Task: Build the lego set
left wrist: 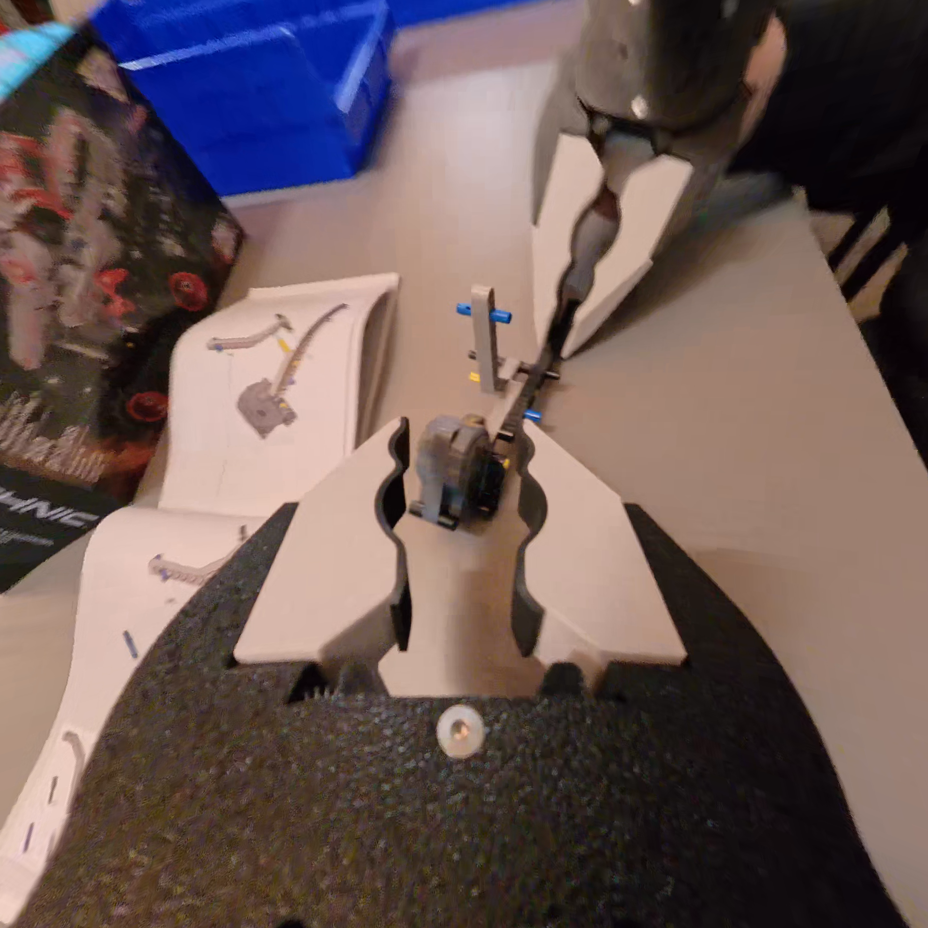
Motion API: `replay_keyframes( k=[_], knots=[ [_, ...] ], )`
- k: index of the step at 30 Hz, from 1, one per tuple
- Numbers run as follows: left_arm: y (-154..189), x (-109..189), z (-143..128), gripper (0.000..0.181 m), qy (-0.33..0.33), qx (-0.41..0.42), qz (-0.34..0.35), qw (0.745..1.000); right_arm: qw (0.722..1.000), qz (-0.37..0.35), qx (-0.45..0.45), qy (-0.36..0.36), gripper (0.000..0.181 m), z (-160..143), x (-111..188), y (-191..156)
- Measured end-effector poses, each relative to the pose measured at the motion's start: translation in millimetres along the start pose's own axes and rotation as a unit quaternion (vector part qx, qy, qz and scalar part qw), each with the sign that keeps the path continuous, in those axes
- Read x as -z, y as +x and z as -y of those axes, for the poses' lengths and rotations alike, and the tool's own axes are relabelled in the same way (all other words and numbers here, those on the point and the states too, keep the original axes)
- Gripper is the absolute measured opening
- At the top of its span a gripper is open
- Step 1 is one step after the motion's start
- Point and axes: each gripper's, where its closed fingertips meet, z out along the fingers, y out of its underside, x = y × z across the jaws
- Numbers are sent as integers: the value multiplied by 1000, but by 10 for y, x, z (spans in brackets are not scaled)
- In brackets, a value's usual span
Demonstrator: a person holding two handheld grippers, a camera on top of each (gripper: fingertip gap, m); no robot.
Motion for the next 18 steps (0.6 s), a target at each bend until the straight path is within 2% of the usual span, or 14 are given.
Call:
replay_keyframes(
  k=[1,4,6,9,11,13,18],
  knots=[
    [-102,58,19,39,20,16,13,1000,1000,-3,-13,8,5,0,2,12],
    [-393,171,-35,40,55,37,61,996,1000,7,-27,11,5,-10,16,6],
    [-467,197,-83,40,71,37,73,994,999,9,-37,8,6,-18,12,20],
    [-364,216,-125,39,110,59,36,991,999,14,-37,7,7,-23,8,23],
    [-238,247,-141,38,129,68,7,989,999,18,-40,9,16,-24,15,24],
    [-107,254,-191,37,120,56,-18,991,999,28,-40,10,20,-25,23,4],
    [-52,176,-294,37,81,42,-22,996,998,41,-36,12,30,-28,27,22]
  ],
)
